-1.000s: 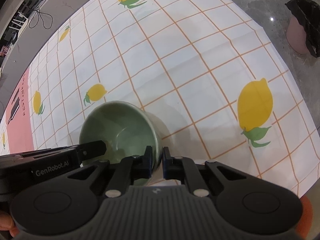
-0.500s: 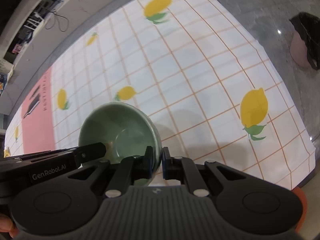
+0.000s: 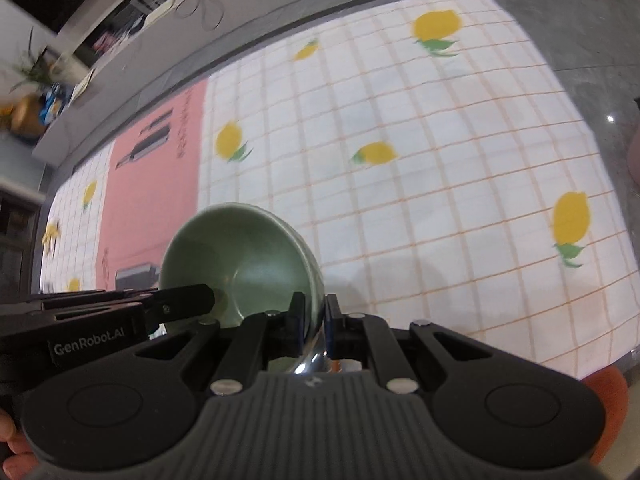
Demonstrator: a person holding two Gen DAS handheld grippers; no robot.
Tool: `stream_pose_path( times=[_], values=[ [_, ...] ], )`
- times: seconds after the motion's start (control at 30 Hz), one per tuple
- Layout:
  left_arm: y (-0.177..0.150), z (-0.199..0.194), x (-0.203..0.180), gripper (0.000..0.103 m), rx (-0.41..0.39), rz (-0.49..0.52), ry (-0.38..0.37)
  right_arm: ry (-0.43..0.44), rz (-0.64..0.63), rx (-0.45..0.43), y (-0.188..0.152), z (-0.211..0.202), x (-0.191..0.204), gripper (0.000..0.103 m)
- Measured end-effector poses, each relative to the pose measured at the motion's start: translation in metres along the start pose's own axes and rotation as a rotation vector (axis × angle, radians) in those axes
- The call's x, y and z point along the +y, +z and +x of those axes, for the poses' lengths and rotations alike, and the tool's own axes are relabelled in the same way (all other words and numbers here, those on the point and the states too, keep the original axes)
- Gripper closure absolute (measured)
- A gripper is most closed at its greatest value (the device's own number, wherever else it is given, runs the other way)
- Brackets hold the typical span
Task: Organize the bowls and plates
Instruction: 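Lift the green bowl with both grippers and carry it to the steel bowls, then lower the green bowl into the steel bowls with both grippers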
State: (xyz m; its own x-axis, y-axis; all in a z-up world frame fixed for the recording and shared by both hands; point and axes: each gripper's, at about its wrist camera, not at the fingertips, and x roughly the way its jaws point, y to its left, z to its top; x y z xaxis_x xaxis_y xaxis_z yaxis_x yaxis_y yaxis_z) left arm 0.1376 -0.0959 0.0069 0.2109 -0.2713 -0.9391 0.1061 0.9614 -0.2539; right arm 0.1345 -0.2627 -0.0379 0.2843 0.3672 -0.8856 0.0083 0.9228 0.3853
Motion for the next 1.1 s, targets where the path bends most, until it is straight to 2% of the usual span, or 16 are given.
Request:
stream_pose_path(
  times=[0.4,1.1],
  values=[
    [-0.034,0.019,0.031,0.095,0.053,-0.049,-0.014,-0.025,-0.054,0.098,-0.027,0.031,0.014,0.096],
    [-0.036,0.043,0.024,0.094,0.072,0.029,0.087,-0.144,-0.175,0.135,-0.031,0.058,0.034,0.095]
  ],
)
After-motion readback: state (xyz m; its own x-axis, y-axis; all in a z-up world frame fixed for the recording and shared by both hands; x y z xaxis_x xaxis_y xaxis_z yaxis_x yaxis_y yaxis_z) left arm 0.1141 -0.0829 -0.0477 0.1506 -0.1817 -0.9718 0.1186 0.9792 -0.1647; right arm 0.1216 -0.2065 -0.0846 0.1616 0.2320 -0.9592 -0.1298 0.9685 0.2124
